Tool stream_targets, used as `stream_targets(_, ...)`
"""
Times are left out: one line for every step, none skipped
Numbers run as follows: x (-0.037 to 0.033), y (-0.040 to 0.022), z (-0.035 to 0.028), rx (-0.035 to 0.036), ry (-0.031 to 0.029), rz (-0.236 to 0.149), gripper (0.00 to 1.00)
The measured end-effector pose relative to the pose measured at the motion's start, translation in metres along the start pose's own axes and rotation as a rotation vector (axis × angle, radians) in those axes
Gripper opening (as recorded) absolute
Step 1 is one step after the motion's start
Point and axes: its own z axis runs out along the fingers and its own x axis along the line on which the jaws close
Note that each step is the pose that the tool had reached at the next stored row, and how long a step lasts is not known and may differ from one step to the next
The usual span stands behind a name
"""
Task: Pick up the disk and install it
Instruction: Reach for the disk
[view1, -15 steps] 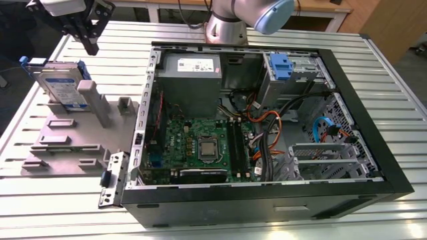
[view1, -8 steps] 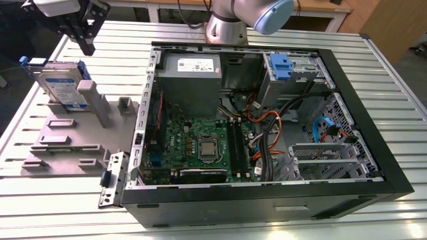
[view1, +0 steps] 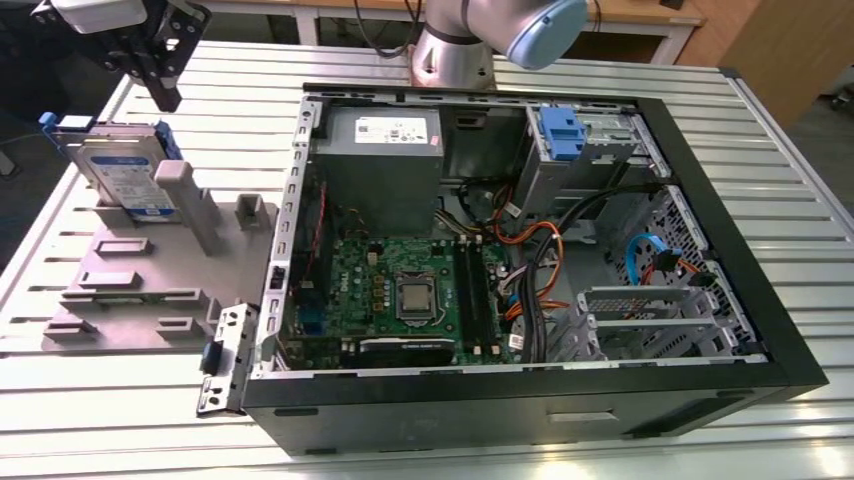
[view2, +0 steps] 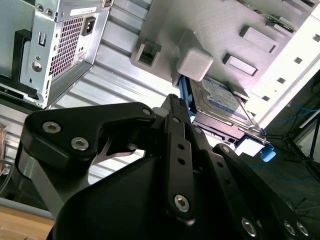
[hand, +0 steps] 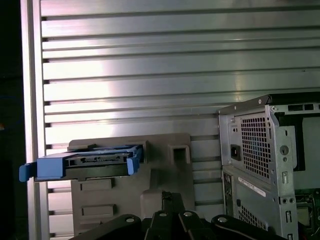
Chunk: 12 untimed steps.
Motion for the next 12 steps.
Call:
stream_targets(0.0, 0.0, 0.0, 0.0, 0.0, 0.0, 0.11)
stream_targets(0.0, 0.0, 0.0, 0.0, 0.0, 0.0, 0.11)
stream_targets(0.0, 0.0, 0.0, 0.0, 0.0, 0.0, 0.11)
stream_targets(0.0001, 0.0, 0.0, 0.0, 0.0, 0.0, 0.11)
stream_targets(0.0001, 0.0, 0.0, 0.0, 0.0001, 0.0, 0.11)
stream_targets(0.0001, 0.0, 0.0, 0.0, 0.0, 0.0, 0.11)
stream_targets(0.0001, 0.0, 0.0, 0.0, 0.0, 0.0, 0.11)
stream_targets(0.0001, 0.0, 0.0, 0.0, 0.0, 0.0, 0.11)
stream_targets(0.0001, 0.0, 0.0, 0.0, 0.0, 0.0, 0.11)
stream_targets(0.0002, 0.0, 0.0, 0.0, 0.0, 0.0, 0.11)
stream_targets(0.0002, 0.0, 0.0, 0.0, 0.0, 0.0, 0.11)
stream_targets(0.0021, -0.0002, 0.0006, 0.0, 0.0, 0.0, 0.11)
